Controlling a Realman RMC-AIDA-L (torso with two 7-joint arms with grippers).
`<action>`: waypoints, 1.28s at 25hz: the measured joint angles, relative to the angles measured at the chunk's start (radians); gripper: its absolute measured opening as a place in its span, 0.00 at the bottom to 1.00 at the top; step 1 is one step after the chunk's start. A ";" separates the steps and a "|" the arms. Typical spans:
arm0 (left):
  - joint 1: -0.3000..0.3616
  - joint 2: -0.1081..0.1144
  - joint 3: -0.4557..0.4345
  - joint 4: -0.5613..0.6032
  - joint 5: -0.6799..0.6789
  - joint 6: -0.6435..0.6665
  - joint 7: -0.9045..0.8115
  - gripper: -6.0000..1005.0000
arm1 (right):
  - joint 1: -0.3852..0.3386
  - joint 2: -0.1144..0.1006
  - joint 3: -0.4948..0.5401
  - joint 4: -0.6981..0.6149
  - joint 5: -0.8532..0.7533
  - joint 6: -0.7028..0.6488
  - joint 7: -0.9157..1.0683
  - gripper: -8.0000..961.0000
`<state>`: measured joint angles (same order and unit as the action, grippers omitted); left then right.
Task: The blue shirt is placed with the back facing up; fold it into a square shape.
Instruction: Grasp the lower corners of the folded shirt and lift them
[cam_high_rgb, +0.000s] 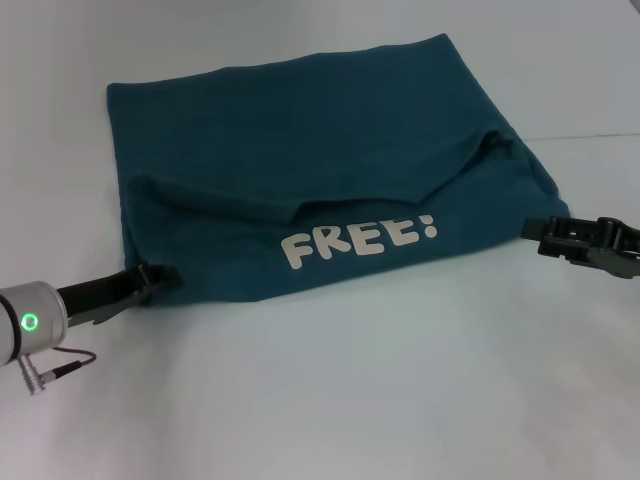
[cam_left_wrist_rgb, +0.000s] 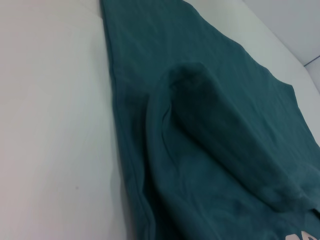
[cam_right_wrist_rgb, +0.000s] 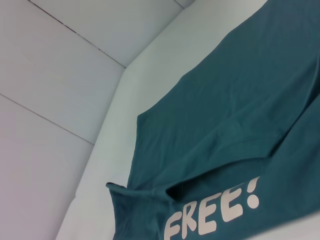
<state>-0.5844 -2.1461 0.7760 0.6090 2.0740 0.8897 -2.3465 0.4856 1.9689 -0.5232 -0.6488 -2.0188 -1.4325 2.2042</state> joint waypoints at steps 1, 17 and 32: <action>0.000 0.000 0.000 0.001 0.000 0.001 0.000 0.43 | 0.001 0.000 -0.001 0.000 -0.001 0.000 0.000 0.65; -0.020 0.052 -0.011 0.005 -0.002 0.078 -0.052 0.03 | 0.122 -0.095 -0.022 -0.010 -0.271 0.175 0.137 0.64; -0.046 0.062 -0.011 0.005 -0.002 0.103 -0.071 0.03 | 0.275 -0.071 -0.097 0.003 -0.547 0.393 0.262 0.64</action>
<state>-0.6300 -2.0836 0.7654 0.6136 2.0722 0.9931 -2.4177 0.7601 1.8983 -0.6199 -0.6454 -2.5662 -1.0397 2.4663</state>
